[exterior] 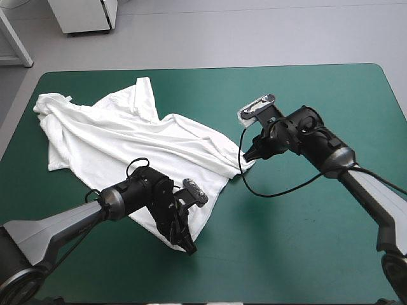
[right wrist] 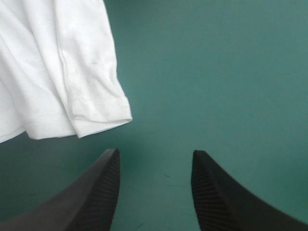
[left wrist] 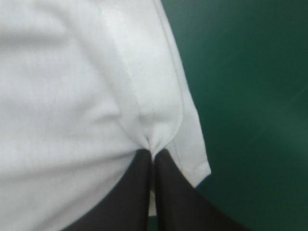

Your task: Fold the cloth

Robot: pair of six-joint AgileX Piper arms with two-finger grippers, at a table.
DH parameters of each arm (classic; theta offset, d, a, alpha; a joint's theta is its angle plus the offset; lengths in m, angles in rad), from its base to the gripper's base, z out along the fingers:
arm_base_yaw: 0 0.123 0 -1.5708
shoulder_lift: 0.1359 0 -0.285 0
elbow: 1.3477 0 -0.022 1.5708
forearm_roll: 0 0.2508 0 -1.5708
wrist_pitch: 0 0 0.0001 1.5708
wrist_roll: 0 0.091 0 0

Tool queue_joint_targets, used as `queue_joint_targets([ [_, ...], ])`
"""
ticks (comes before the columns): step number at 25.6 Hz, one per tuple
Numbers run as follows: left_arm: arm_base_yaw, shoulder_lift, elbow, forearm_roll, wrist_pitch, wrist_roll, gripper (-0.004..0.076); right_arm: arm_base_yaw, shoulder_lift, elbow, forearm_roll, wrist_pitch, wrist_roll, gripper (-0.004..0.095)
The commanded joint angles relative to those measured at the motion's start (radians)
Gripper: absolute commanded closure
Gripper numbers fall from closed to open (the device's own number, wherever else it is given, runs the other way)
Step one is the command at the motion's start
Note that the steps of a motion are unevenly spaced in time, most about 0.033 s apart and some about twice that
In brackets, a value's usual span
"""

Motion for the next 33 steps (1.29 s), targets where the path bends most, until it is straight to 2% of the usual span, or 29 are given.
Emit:
queue_joint_targets([
  [1,-0.01,-0.063,0.015,-0.07,0.051,-0.009,0.0733,-0.006,0.049,-0.035,0.055,-0.027,-0.042,0.046],
  [4,-0.01,-0.117,0.015,-0.073,0.089,-0.024,0.0733,-0.024,0.124,-0.08,0.092,0.024,-0.076,0.0458],
  [10,-0.01,-0.139,0.014,-0.085,0.13,-0.034,0.0733,-0.126,0.246,-0.232,0.256,0.083,-0.129,0.0448],
  [17,-0.01,-0.139,0.01,-0.089,0.13,-0.034,0.0733,-0.131,0.318,-0.279,0.353,0.099,-0.159,0.0404],
  [28,-0.01,-0.139,0.01,-0.097,0.127,-0.038,0.0733,-0.131,0.398,-0.279,0.429,0.112,-0.187,0.0405],
  [31,-0.01,-0.139,0.01,-0.095,0.127,-0.038,0.0733,-0.131,0.422,-0.277,0.472,0.144,-0.213,0.0434],
  [33,-0.01,-0.139,0.01,-0.095,0.121,-0.038,0.0733,-0.131,0.437,-0.277,0.492,0.177,-0.224,0.0496],
])
